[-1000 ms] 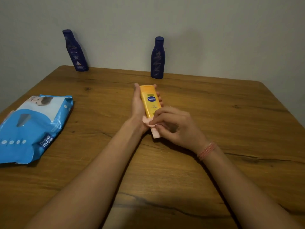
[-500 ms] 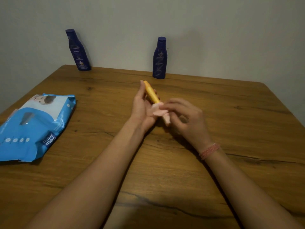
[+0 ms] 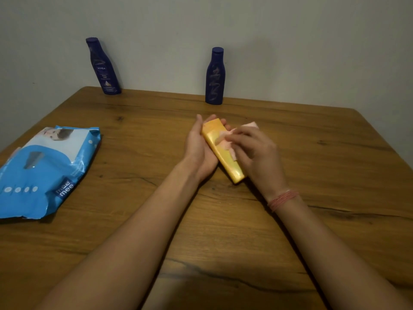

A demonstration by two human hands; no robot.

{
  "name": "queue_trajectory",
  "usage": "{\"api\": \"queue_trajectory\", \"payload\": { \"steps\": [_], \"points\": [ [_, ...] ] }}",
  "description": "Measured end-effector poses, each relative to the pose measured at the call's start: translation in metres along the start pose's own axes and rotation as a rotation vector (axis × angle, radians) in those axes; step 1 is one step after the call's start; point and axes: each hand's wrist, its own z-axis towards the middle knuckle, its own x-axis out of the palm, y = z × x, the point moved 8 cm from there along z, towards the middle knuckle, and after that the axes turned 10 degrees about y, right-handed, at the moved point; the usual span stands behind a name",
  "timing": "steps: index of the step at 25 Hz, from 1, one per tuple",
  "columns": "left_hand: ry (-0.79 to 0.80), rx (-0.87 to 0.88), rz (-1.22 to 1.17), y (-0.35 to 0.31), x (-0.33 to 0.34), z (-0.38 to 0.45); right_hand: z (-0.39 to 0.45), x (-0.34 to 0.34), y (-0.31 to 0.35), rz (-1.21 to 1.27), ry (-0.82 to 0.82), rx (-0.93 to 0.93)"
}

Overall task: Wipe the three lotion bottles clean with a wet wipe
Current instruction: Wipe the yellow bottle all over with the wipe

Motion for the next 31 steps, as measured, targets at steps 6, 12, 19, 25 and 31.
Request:
{"api": "queue_trajectory", "payload": {
  "steps": [6, 12, 19, 25, 31],
  "points": [
    [0.035, 0.019, 0.086, 0.003, 0.003, -0.002, -0.002, 0.022, 0.026, -0.002, 0.156, -0.066],
    [0.103, -0.03, 0.136, 0.012, 0.012, -0.005, -0.003, -0.012, -0.013, 0.067, -0.077, 0.14],
    [0.126, -0.031, 0.158, 0.012, 0.013, -0.003, -0.002, -0.001, 0.026, 0.029, -0.04, -0.089],
    [0.149, -0.086, 0.209, 0.019, 0.017, -0.006, -0.004, -0.011, 0.009, 0.098, -0.106, 0.076],
    [0.129, -0.051, 0.183, 0.014, 0.015, -0.002, -0.003, -0.016, -0.012, 0.138, -0.101, 0.185]
  ]
}}
